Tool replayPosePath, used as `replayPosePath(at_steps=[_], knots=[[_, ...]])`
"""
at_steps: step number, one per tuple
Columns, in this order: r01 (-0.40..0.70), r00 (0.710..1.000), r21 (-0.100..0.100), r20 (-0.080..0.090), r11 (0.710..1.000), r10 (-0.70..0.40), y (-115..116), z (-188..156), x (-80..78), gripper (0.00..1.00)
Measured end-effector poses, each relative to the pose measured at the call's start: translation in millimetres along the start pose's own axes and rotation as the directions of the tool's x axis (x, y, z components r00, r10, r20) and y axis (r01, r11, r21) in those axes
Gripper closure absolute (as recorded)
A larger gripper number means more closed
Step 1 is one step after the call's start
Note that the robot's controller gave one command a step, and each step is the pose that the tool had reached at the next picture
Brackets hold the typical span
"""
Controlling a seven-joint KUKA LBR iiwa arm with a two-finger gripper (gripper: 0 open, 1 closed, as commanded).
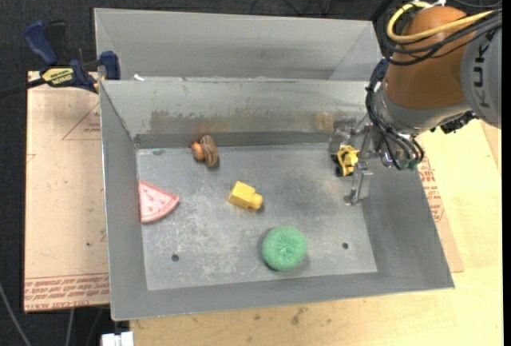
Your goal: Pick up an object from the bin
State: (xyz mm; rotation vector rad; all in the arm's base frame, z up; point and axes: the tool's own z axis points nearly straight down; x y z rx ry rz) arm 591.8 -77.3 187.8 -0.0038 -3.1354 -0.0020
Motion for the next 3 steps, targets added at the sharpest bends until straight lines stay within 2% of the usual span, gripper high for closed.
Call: replayPosePath(at_steps=[1, 2, 3], knots=[[0.002, 1.000, 0.001, 0.008, 1.000, -0.002, 0.3, -5.0, -1.4, 0.00], [0.039, 0.999, 0.004, 0.016, 0.999, -0.039, 36.8, 38.5, -2.3, 0.00], [-0.068, 0.998, -0.002, 0.009, 0.998, 0.068, 50.5, 90.0, 0.7, 0.00]])
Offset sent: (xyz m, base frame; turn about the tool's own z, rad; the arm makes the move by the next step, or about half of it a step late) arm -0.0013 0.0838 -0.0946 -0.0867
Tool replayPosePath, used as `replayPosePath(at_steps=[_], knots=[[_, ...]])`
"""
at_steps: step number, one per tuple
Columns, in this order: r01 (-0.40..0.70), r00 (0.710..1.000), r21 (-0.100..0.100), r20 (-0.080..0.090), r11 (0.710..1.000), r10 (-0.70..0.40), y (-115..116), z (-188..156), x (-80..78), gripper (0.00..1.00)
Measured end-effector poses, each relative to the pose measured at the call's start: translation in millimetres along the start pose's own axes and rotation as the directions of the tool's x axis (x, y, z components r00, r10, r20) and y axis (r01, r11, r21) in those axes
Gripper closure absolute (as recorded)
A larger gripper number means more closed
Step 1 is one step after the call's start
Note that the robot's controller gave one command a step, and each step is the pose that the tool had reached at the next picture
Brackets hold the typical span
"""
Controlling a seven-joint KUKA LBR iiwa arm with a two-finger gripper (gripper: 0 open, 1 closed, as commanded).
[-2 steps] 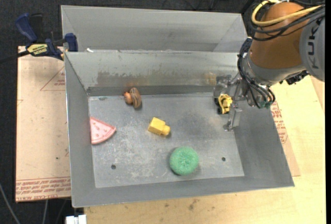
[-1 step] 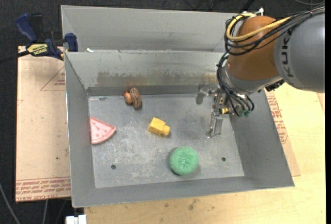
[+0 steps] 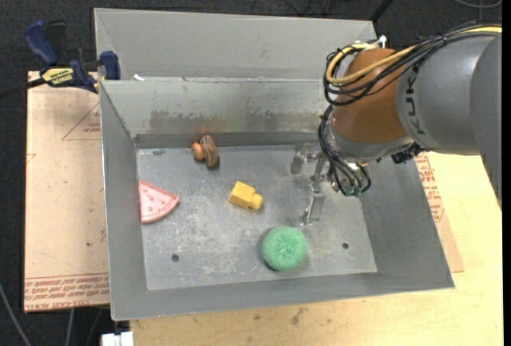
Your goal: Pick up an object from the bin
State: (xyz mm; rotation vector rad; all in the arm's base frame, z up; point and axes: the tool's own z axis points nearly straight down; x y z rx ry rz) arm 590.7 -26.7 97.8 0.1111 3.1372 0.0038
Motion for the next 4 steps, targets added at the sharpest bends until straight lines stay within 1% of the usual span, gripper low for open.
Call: replayPosePath(at_steps=[1, 2, 3, 4], knots=[[-0.049, 0.999, 0.002, -0.004, 0.999, 0.049, 20.3, 14.6, 11.4, 0.00], [0.262, 0.965, 0.001, -0.001, 0.965, -0.262, 35.5, 22.8, 57.0, 0.00], [0.225, 0.974, 0.000, -0.006, 0.974, -0.225, 54.8, 26.4, 59.2, 0.00], [0.269, 0.963, 0.001, -0.002, 0.963, -0.269, 84.7, 26.8, 70.2, 0.00]])
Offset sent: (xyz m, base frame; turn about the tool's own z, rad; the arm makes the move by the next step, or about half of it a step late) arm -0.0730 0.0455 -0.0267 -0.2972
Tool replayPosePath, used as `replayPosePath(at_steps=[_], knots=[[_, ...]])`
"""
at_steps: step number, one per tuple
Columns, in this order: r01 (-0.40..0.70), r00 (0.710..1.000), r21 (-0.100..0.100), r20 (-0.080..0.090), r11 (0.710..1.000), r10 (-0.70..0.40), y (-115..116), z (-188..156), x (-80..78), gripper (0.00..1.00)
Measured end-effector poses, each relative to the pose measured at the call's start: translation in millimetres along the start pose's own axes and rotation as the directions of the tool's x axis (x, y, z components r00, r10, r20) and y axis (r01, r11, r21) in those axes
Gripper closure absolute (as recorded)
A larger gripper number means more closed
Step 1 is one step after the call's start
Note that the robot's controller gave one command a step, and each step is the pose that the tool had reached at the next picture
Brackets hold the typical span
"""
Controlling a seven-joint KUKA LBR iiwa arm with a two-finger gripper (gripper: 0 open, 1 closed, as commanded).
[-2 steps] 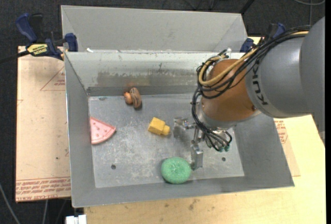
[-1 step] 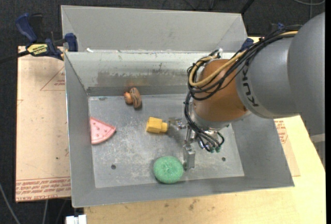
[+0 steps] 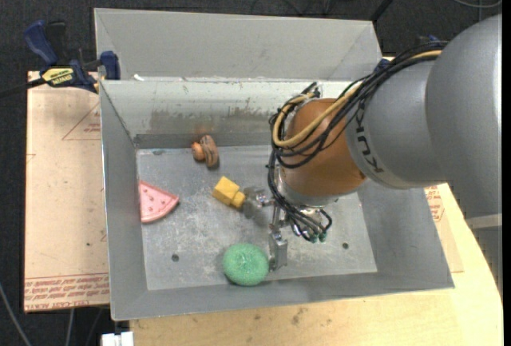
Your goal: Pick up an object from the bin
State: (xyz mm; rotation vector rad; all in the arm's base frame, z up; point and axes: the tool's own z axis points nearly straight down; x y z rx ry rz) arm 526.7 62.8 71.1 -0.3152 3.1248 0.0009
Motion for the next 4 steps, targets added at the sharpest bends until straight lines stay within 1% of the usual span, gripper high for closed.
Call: replayPosePath(at_steps=[1, 2, 3, 4], knots=[[0.263, 0.965, -0.002, 0.000, 0.965, -0.263, 18.5, 0.9, 16.7, 0.00], [0.303, 0.953, 0.003, 0.010, 0.953, -0.303, 26.8, -0.3, 24.2, 0.00], [0.390, 0.921, -0.001, 0.001, 0.921, -0.390, 53.9, 1.5, 16.0, 1.00], [0.390, 0.921, -0.001, 0.001, 0.921, -0.390, 53.9, 1.5, 16.0, 1.00]])
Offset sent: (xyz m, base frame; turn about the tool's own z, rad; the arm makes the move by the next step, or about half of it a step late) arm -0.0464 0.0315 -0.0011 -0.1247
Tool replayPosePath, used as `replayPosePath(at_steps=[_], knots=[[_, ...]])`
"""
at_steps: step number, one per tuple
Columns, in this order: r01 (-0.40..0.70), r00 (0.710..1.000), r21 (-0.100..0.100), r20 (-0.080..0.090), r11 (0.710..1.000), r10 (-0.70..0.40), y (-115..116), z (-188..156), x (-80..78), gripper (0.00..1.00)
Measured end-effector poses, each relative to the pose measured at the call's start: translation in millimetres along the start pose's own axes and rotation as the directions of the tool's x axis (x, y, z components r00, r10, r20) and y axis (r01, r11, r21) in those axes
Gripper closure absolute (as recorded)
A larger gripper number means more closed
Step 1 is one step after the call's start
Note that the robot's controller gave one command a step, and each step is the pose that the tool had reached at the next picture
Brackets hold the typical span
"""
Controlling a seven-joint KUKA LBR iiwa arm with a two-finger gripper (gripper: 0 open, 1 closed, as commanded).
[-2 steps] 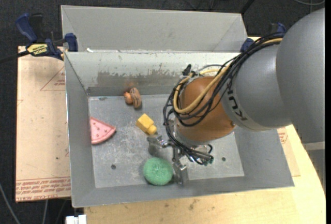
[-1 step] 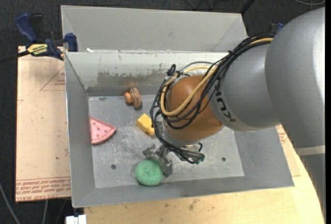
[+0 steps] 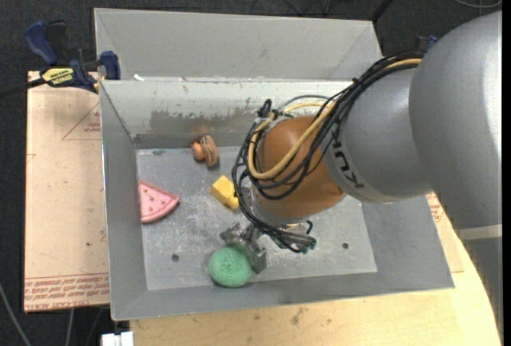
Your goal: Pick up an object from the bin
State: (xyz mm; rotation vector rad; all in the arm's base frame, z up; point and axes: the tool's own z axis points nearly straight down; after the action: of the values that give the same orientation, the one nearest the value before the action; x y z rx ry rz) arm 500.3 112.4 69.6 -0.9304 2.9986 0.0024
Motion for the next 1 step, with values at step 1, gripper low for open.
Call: replayPosePath(at_steps=[1], knots=[[0.040, 0.999, 0.000, 0.000, 0.999, -0.040, -5.5, -57.2, 19.0, 1.00]])
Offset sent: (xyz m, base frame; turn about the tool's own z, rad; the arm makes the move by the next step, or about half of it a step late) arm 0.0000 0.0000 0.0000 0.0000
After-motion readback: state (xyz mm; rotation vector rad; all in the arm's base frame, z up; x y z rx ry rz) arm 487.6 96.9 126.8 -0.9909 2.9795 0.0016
